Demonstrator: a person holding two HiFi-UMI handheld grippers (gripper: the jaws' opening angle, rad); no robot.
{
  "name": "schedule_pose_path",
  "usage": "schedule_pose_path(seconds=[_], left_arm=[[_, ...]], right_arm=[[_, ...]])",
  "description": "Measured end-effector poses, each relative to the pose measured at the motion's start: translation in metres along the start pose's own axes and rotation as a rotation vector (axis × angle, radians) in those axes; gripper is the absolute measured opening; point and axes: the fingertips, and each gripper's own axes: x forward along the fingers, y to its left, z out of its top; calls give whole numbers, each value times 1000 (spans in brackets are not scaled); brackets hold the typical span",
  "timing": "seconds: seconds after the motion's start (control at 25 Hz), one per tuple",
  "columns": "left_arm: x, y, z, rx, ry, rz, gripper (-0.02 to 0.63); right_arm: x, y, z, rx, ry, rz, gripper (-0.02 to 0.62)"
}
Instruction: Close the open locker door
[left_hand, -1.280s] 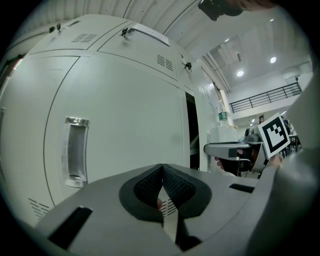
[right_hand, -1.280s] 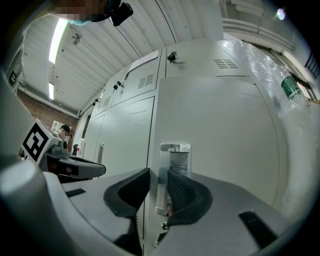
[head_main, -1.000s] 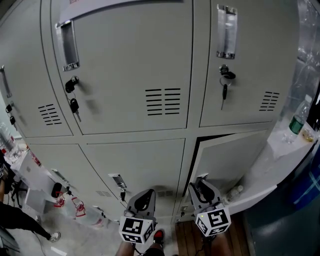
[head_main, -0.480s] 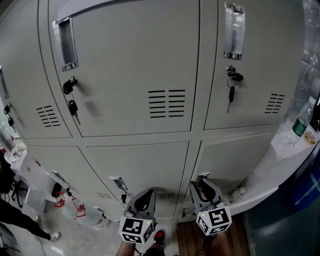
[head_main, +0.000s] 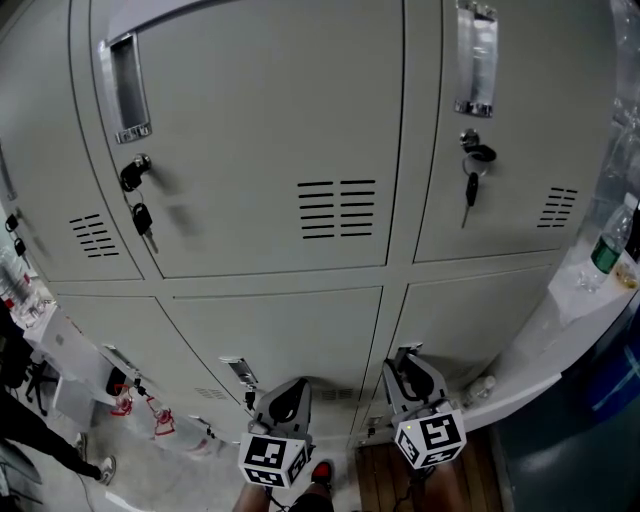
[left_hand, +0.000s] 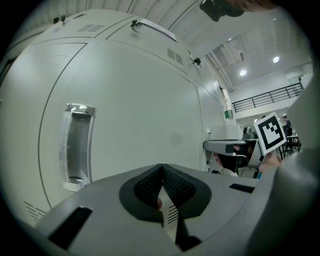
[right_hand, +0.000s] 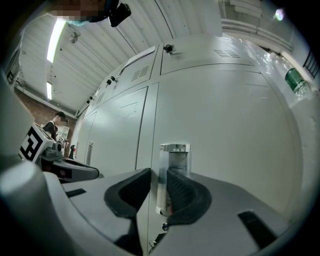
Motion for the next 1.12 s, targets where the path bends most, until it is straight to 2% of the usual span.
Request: schedule_pose_path(seconds=[0.4, 0.72, 1.12], left_arm=[[4, 1, -2, -5, 4, -3, 21], [5, 0, -1, -3, 3, -5, 21], [5, -2, 0, -1, 2, 1, 21]], right_arm=[[2, 1, 0, -6, -8, 15, 107], [0, -4, 0, -11, -8, -27, 147], [0, -4, 0, -16, -2, -31, 149]])
